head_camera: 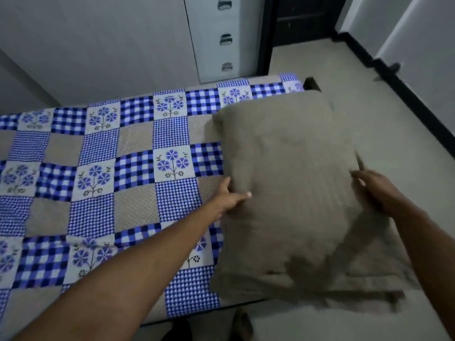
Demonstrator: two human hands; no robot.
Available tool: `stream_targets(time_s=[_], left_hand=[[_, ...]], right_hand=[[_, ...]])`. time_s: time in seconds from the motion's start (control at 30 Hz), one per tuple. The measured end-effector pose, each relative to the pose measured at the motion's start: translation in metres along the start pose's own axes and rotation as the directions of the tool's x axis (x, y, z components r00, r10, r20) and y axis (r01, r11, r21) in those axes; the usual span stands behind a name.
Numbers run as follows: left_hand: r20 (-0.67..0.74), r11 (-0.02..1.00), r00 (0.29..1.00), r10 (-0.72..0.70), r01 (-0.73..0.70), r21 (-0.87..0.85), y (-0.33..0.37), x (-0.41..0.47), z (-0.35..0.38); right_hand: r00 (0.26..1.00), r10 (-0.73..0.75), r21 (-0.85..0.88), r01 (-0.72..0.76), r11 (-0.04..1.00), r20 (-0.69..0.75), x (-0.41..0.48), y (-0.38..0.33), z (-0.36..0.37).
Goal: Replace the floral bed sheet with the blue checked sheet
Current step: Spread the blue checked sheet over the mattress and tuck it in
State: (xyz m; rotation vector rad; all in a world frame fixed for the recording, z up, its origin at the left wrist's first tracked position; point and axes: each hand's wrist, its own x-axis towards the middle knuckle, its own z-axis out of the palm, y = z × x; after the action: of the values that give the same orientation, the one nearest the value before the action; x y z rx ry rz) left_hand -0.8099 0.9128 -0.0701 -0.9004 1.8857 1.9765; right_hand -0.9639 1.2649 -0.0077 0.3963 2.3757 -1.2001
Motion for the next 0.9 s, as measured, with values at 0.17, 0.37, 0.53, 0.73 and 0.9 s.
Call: stream_targets(time_s=[0.17,0.37,0.53,0.73,0.9], left_hand=[[-0.016,0.976,0.997,0.078,-0.073,0.204,-0.026,-0.011,0.027],[-0.011,0.94,0.999,0.043,-0.037,0.339,-0.045,-0.026,-0.029],[-0.088,0.716,0.968,0.234,-0.11,0.69,-0.104,-0.062,-0.112],[-0.256,0.505,0.94,0.227,0.111,0.856,-0.194,-0.129,-0.223],[-0.165,0.408,0.962,0.218,0.064,0.911,-0.247,-0.169,-0.274]], right_hand=[[0.908,-0.281,-0.387,0.15,0.91,-0.311,-0.021,0.034,0.059],[0.732,-0.587,-0.494,0.389,0.777,-0.347,-0.084,-0.011,0.155],[0.508,-0.833,-0.401,0.825,0.398,0.219,-0.132,-0.047,0.285],[0.369,-0.551,-0.221,0.922,0.317,0.748,-0.157,-0.026,0.434],[0.379,-0.468,-0.263,0.919,0.294,0.799,-0.188,0.019,0.486]])
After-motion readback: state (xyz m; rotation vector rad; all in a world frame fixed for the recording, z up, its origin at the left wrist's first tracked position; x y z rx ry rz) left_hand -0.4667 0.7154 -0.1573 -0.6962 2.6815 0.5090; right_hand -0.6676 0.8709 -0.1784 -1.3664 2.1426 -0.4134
